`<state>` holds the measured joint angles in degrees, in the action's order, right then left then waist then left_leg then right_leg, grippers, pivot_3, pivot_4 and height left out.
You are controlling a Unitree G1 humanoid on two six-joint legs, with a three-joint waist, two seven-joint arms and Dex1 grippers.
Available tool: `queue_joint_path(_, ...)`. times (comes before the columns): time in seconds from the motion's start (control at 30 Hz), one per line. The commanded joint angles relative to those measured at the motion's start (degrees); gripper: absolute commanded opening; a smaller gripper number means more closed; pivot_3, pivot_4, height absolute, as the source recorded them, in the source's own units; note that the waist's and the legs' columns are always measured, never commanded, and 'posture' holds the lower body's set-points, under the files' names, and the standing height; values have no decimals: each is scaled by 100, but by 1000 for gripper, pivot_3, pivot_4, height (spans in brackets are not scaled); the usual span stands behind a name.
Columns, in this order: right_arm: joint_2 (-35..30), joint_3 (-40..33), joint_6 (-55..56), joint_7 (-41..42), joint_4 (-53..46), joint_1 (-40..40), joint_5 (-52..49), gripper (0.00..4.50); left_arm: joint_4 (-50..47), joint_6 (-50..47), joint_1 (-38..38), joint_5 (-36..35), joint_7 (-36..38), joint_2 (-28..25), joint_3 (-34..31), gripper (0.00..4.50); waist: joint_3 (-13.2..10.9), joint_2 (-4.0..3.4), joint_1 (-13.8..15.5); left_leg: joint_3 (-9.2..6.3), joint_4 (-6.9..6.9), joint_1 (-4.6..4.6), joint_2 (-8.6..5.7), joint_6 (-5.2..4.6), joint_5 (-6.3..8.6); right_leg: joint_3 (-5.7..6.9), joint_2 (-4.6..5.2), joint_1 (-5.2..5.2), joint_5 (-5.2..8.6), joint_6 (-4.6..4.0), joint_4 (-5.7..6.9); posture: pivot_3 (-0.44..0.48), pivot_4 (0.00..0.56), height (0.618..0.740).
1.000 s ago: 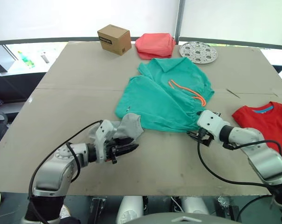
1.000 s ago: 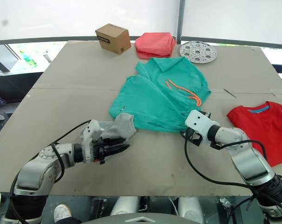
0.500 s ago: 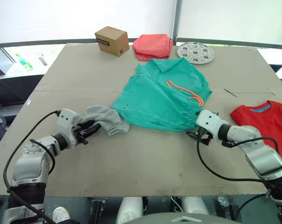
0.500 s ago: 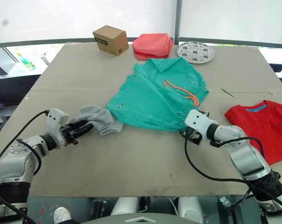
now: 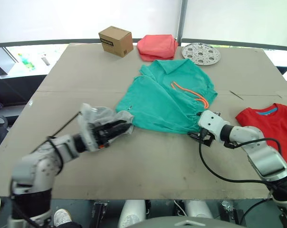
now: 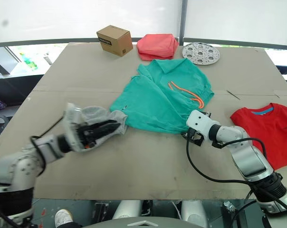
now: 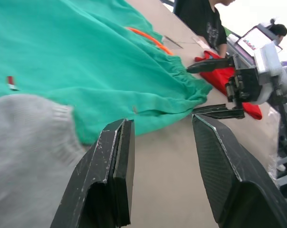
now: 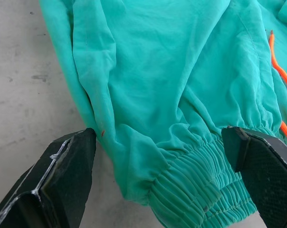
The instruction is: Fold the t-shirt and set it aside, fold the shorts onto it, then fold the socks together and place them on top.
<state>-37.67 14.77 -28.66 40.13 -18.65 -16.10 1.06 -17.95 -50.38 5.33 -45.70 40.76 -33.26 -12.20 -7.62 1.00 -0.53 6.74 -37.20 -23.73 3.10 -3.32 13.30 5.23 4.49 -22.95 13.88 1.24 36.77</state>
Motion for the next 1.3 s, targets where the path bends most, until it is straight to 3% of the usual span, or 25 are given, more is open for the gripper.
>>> queue_joint_path(0.03,33,-96,7,-18,-123,-34,21,4500,301,625,-44,811,-559,304,357,2148,0,0,-3,0,0,1,0,0,0,-1,-3,-1,0,0,0,0,150,740)
queue_joint_path(0.2,119,-71,-29,-51,-120,1,53,4500,922,1373,-120,1451,-925,456,195,2148,4,-5,-11,1,2,2,7,0,1,-3,-10,-3,1,-2,0,0,150,740)
queue_joint_path(0.43,152,-119,34,-45,-1,25,78,4500,1691,1821,195,1489,-1334,317,-753,2148,4,-3,-11,1,1,2,8,-12,7,0,-3,-4,10,-17,1,0,150,740)
queue_joint_path(0.57,-29,-114,160,55,33,49,167,4500,1310,1966,203,1306,-133,-160,-438,2148,1,-2,12,-1,2,-4,6,-1,2,7,0,-6,10,-17,-1,0,150,740)
queue_joint_path(0.67,-186,-176,228,157,15,91,147,4500,1274,2317,297,1569,688,-624,-17,2148,1,-3,29,-1,2,-8,3,2,2,12,8,-13,11,-19,-5,0,150,740)
queue_joint_path(0.87,-469,-196,308,399,190,82,127,4500,2632,3821,1609,2872,1944,-1288,1152,2148,0,-4,51,1,2,-8,2,16,17,10,9,-15,11,-21,-6,0,150,740)
queue_joint_path(0.97,-477,-115,393,416,389,-34,216,4500,3576,4469,2321,3421,2496,-1405,1657,3051,0,-4,45,12,2,-9,1,-9,6,12,3,-17,11,-20,-6,0,150,740)
queue_joint_path(1.07,-443,-89,388,422,439,-149,255,4500,4386,5104,2904,3847,2797,-1386,1960,4322,-1,-2,29,23,3,-10,2,-9,5,14,-8,-19,10,-17,-5,0,150,740)
queue_joint_path(1.17,-428,-54,345,440,414,-235,305,4500,5041,5601,3357,4077,3257,-1423,2163,4487,-1,-2,24,26,3,-11,7,-9,5,12,-37,-20,2,-1,-5,0,150,740)
queue_joint_path(1.3,-409,13,350,439,423,-305,416,4500,5965,6484,3924,4511,3229,-1284,2339,4487,-2,-2,22,31,0,-12,8,-26,14,9,-38,-22,2,1,-3,0,150,740)
